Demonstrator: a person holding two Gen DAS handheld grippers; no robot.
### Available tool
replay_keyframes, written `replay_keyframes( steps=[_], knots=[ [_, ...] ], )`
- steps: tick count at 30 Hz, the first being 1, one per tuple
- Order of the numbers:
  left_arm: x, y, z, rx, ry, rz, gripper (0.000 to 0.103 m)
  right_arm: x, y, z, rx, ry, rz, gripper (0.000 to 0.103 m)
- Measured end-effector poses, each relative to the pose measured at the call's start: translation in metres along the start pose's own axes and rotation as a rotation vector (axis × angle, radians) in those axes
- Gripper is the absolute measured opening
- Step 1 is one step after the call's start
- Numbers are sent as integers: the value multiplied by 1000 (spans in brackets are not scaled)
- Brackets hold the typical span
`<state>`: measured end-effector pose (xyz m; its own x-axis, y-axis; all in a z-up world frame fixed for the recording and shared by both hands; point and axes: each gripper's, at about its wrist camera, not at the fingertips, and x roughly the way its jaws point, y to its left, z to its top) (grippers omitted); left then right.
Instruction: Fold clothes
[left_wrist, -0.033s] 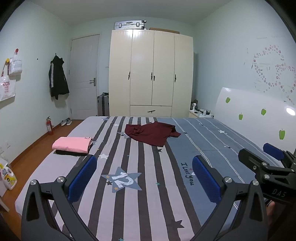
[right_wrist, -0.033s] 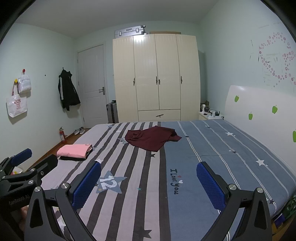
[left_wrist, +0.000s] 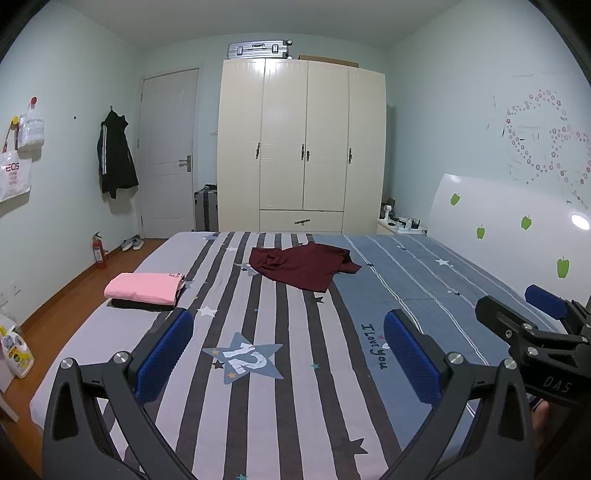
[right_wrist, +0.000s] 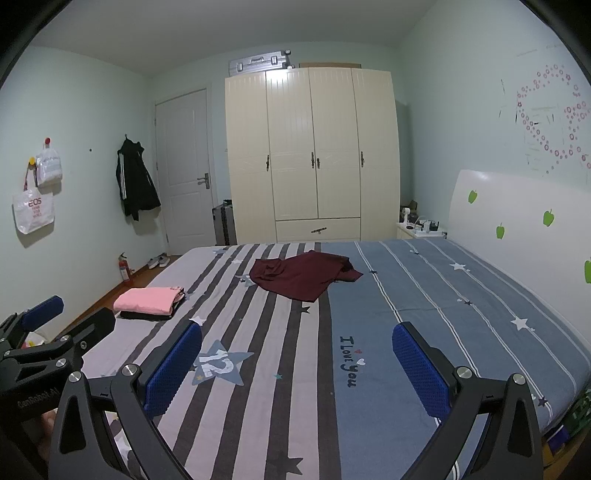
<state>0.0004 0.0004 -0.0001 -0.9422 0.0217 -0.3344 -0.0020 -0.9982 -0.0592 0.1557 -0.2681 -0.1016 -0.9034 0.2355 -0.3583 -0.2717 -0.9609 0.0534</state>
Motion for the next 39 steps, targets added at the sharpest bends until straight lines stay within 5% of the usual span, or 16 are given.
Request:
replay_keyframes(
  steps=[39],
  knots=[
    [-4,1,-1,14,14,-1,102,0,0,0,-1,8,4,102]
  ],
)
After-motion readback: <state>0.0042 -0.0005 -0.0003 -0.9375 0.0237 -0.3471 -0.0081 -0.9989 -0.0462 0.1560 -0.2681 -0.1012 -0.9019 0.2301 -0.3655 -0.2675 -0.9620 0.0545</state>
